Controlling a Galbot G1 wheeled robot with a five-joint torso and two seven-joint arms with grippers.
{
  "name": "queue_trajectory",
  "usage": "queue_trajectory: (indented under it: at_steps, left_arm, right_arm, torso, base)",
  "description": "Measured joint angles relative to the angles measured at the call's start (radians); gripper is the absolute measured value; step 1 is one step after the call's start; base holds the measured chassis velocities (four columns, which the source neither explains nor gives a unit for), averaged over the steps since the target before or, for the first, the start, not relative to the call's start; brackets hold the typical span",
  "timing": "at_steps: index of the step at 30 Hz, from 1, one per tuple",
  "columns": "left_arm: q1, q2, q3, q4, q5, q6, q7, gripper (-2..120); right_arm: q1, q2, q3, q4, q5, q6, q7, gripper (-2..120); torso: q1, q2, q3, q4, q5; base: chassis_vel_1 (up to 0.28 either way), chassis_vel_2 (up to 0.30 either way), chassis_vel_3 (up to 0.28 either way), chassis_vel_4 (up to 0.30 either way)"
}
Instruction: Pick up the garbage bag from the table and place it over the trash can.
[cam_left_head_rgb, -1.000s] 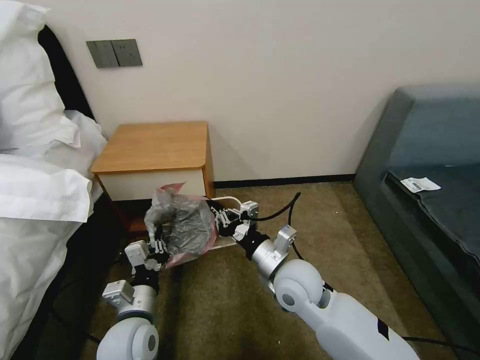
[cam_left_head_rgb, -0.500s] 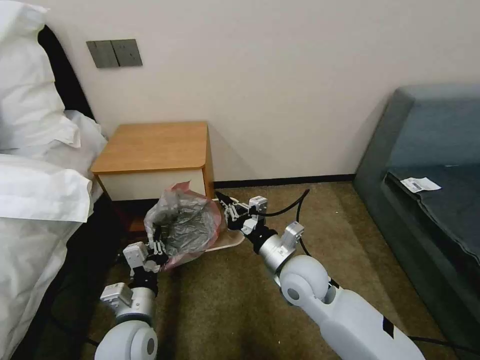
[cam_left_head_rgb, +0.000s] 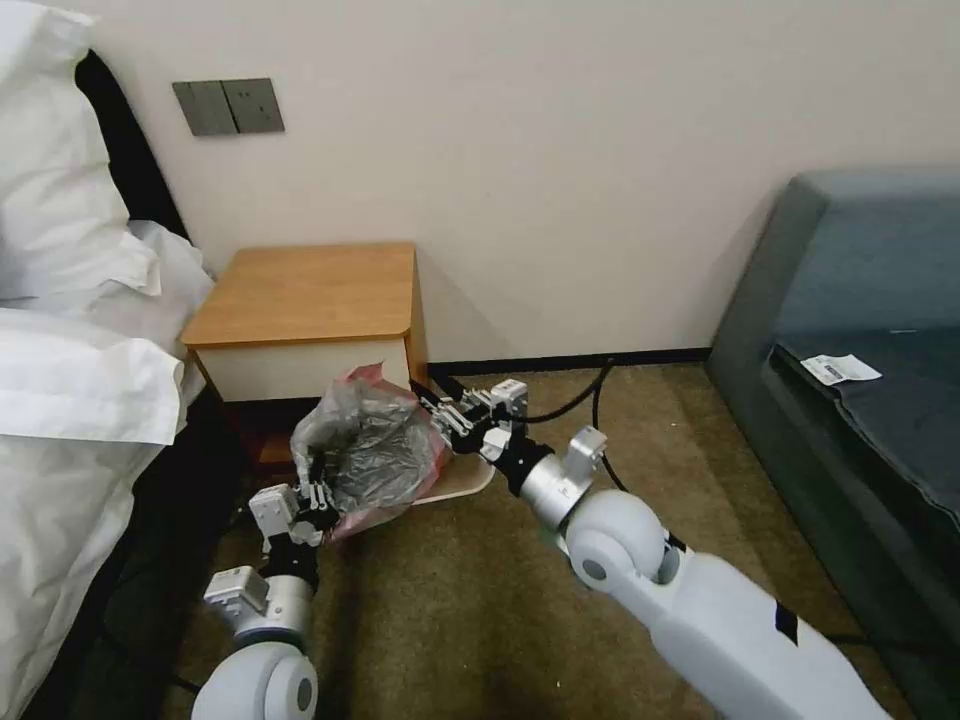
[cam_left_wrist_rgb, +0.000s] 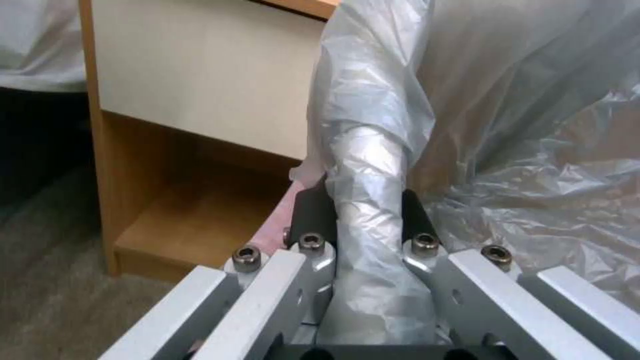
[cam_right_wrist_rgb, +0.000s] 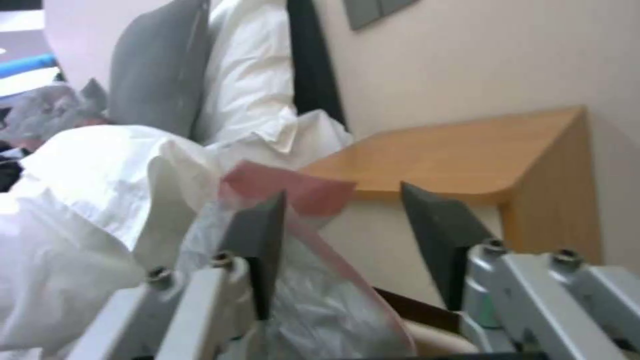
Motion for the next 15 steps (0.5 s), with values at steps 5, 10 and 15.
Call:
queue_trajectory:
  at_steps: [5,10,15]
  left_arm:
    - [0.001,-0.002,0.001,0.000,0.004,-0.001,0.001,7]
    - [0.003,-0.006,0.004,0.002,0.008,-0.004,0.001,7]
    - [0.002,-0.005,0.005,0.004,0.009,-0.006,0.002,7]
  right_arm:
    - [0.078,-0.022,-0.064,-0.036,0.034,-0.024,-0.009,69]
    - [0.104,-0.029,-0.095,-0.051,0.063,-0.044,-0.009,84]
    - [0.125,-0.033,-0.120,-0.072,0.082,-0.062,-0.012,99]
  torso:
    - [0.000,0.000,0.000,0.0000,0.0002]
    - [0.000,0.000,0.000,0.0000,0.0002]
    - [0.000,0.000,0.000,0.0000,0.0002]
  base:
    - [0.000,0.000,0.000,0.000]
    - [0.000,0.000,0.000,0.000]
    - [0.000,0.000,0.000,0.000]
